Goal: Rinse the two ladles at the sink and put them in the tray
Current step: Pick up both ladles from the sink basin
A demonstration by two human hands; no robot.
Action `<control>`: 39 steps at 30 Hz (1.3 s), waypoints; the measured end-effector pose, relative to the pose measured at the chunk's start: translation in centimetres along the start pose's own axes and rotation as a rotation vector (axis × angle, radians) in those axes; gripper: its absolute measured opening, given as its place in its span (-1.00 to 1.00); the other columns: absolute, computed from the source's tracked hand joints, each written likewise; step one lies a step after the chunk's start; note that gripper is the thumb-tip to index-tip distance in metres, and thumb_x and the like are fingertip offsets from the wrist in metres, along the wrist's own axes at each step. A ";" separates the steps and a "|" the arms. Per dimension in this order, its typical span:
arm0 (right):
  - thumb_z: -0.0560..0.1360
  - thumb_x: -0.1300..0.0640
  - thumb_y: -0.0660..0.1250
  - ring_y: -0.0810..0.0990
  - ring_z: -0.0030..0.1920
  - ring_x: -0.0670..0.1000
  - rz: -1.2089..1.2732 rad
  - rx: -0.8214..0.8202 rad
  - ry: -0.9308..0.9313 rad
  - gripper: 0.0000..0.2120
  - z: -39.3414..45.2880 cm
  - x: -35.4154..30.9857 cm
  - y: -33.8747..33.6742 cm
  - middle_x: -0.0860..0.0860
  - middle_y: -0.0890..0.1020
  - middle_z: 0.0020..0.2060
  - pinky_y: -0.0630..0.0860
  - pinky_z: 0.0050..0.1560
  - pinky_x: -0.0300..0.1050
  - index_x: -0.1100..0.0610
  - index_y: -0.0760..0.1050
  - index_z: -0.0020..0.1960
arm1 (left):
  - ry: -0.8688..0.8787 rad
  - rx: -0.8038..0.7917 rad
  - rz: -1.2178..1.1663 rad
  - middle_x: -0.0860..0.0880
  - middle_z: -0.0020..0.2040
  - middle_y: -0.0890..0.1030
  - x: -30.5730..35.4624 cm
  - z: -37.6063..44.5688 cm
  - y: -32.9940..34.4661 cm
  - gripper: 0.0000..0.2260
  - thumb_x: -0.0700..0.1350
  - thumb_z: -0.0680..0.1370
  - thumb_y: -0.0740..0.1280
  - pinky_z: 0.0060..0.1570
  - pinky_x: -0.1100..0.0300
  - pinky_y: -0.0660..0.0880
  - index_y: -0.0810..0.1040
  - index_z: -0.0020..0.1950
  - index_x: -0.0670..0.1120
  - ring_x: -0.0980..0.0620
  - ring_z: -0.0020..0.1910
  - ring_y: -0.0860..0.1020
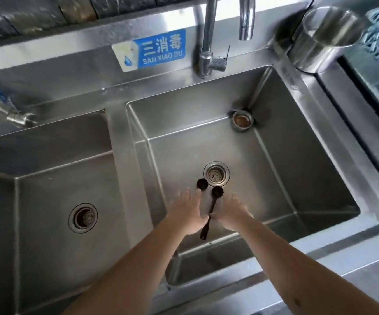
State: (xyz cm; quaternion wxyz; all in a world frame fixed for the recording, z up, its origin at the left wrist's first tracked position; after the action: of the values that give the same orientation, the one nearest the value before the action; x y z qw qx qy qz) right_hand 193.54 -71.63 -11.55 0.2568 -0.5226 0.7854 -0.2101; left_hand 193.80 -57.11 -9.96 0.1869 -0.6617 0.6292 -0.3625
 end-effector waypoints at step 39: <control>0.42 0.29 0.28 0.56 -0.54 0.11 1.247 0.019 -0.016 -0.90 -4.7 -1.0 -5.3 0.08 0.51 -0.58 0.34 -0.57 -0.20 0.18 0.45 -0.27 | -0.299 0.176 -1.478 -0.09 -0.36 0.48 -0.3 -3.0 -4.2 -0.86 -0.32 0.57 0.21 -0.52 0.22 0.30 0.55 0.02 -0.21 0.10 -0.51 0.41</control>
State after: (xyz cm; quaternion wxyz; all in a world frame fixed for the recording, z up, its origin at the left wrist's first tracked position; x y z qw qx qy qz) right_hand 194.72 -72.32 -4.56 0.3418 0.0353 0.9388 -0.0237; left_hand 194.58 -55.65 -5.04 0.0308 -0.9359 -0.0411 -0.3485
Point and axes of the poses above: each hand's wrist, its own z-axis towards the middle knuckle, its own y-axis out of the palm, x = y × z, the point moved 5 cm from there along z, towards the middle knuckle
